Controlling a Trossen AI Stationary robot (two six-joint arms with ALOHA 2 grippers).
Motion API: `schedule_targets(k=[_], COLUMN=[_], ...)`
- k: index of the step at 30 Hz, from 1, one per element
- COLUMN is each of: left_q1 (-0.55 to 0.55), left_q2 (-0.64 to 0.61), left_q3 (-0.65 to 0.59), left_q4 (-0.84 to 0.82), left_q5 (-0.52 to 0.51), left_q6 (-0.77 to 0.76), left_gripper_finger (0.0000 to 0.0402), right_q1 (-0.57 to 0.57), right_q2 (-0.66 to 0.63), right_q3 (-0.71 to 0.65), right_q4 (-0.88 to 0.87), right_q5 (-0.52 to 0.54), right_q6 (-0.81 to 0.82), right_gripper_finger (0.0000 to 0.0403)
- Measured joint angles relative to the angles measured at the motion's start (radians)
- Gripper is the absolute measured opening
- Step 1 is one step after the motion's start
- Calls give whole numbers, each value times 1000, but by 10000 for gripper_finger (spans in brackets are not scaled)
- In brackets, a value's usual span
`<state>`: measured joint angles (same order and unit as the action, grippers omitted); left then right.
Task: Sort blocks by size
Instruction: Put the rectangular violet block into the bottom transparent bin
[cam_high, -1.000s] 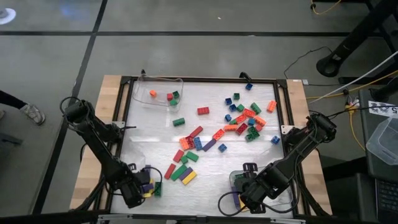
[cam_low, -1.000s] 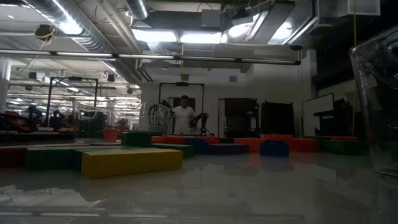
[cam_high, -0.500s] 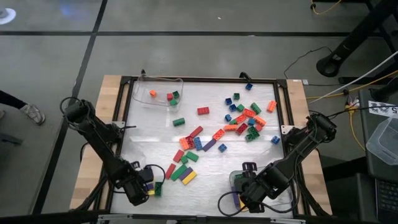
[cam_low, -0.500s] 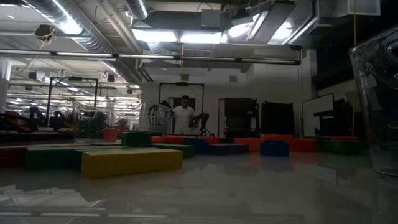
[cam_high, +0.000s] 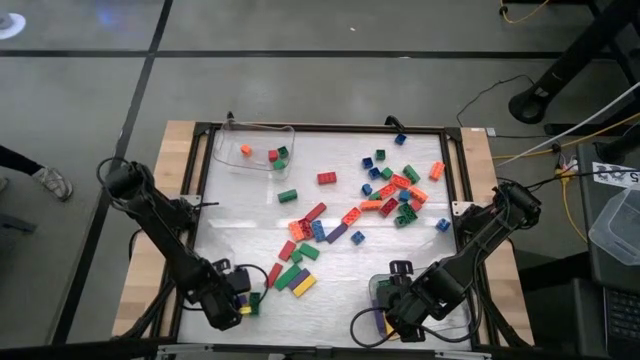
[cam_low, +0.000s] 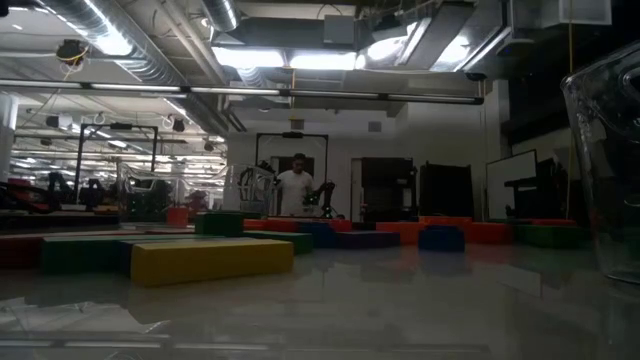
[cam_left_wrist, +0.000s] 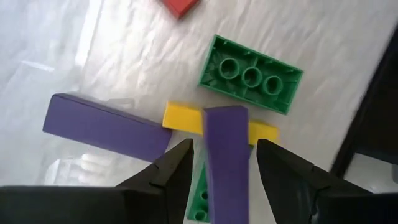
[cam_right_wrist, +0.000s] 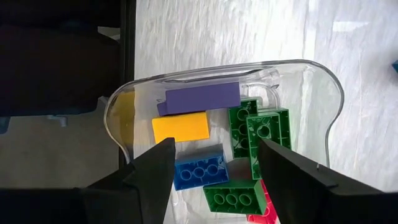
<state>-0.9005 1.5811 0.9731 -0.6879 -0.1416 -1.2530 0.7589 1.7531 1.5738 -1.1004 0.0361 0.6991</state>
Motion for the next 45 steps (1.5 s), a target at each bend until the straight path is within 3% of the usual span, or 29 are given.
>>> schedule_targets(k=[15, 19, 25, 31, 34, 38, 43, 45], left_q1=[3, 7, 36, 89, 123, 178, 268, 307], left_q2=[72, 72, 56, 15, -23, -99, -224, -269], left_q3=[0, 0, -2, -2, -2, -2, -2, -2], left_q4=[24, 23, 13, 12, 4, -60, -166, -175], left_q5=[8, 8, 8, -4, -57, -203, -423, -465], left_q6=[48, 37, 55, 139, 206, 325, 469, 530], left_gripper_finger=[166, 153, 87, 86, 86, 86, 88, 89], right_q1=[0, 0, -19, -92, -137, -199, -272, -295], right_q2=[0, 0, 0, 0, 0, 0, 0, 1], right_q3=[0, 0, 0, 0, 0, 0, -1, -1], right_q4=[2, 4, 14, 161, 240, 305, 340, 339], right_q5=[8, 101, 301, 317, 285, 239, 155, 109], right_q6=[-1, -5, -126, -340, -463, -586, -651, -652], right_gripper_finger=[230, 230, 230, 230, 230, 230, 230, 230])
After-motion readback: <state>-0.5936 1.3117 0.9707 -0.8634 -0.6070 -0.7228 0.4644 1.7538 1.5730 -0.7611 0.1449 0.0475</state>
